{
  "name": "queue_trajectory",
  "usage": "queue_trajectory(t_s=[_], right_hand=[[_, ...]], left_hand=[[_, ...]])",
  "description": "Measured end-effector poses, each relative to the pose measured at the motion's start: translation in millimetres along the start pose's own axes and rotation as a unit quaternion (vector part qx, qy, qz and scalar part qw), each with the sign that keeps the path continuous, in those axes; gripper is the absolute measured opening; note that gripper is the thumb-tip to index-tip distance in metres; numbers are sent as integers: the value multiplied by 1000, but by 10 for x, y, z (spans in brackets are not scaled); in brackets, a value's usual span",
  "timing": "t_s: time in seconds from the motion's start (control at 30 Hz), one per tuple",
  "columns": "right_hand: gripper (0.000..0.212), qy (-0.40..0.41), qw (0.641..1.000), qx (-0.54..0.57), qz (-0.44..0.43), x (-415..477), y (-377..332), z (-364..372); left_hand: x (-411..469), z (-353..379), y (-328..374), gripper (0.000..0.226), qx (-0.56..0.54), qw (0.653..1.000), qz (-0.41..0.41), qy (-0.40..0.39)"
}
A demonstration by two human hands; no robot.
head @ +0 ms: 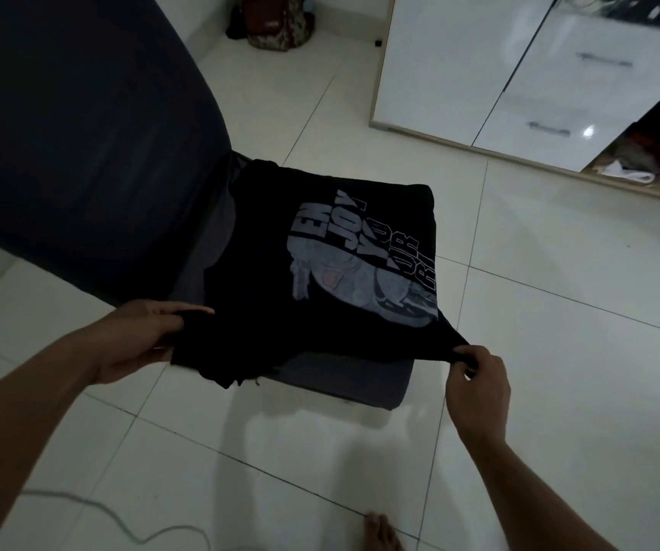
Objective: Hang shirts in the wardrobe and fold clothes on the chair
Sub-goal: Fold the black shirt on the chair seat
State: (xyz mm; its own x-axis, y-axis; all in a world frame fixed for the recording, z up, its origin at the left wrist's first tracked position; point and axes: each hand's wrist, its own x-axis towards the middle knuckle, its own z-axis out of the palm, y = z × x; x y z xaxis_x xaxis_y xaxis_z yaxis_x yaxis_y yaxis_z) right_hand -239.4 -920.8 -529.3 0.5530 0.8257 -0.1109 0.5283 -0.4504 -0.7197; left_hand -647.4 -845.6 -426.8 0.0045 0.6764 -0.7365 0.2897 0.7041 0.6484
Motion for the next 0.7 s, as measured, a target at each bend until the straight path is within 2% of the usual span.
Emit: queue_trajectory(t_s=[0.17, 0.3, 0.37, 0.5, 0.57, 0.7], right_hand=[[22, -2, 1000, -2, -24, 188, -123, -54], [17, 3, 998, -42, -48, 528, -318, -71], [21, 6, 997, -68, -47, 727, -399, -45], [24, -10, 995, -90, -46, 1085, -500, 54], [24, -13, 994, -97, -50, 1244, -550, 100], [27, -9, 993, -95, -63, 1463, -599, 172]], left_hand=[[96, -5, 175, 18, 19, 994, 42, 101], [303, -8, 467, 17, -9, 988, 72, 137], [443, -26, 595, 19, -13, 983, 90, 158], [682, -35, 832, 32, -80, 976, 59, 194], [787, -9, 929, 33, -122, 973, 47, 192], [1012, 115, 1036, 34, -137, 969, 47, 198]])
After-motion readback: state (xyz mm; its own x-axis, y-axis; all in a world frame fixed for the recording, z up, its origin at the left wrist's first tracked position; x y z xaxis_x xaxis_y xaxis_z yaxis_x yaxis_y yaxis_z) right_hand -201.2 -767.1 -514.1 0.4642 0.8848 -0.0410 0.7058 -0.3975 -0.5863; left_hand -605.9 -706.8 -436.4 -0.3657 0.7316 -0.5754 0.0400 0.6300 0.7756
